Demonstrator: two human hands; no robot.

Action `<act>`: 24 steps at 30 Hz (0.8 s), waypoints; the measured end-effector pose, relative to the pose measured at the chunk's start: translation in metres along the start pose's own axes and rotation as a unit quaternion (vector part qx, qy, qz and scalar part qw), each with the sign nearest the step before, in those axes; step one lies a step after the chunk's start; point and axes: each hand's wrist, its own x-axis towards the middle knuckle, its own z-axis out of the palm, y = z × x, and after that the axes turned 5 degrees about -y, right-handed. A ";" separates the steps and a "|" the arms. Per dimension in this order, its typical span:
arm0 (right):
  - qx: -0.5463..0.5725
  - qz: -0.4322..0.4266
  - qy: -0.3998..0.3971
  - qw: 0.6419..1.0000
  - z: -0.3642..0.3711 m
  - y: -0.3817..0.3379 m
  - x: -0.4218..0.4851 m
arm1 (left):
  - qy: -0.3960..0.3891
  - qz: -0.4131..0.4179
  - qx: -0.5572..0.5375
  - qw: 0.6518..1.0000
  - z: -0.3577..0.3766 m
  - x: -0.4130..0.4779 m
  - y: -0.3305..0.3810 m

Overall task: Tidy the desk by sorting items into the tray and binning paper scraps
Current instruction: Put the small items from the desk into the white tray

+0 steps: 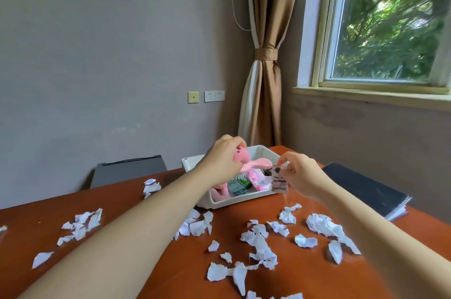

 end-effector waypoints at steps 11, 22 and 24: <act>-0.021 0.000 0.022 1.000 0.027 0.057 0.062 | 0.047 -0.066 0.004 0.997 0.095 0.109 -0.016; -0.066 -0.014 0.026 0.997 0.047 0.060 0.083 | 0.085 -0.098 0.057 0.990 0.126 0.139 -0.021; -0.072 -0.014 0.023 0.997 0.048 0.061 0.087 | 0.074 -0.098 0.069 0.990 0.128 0.139 -0.024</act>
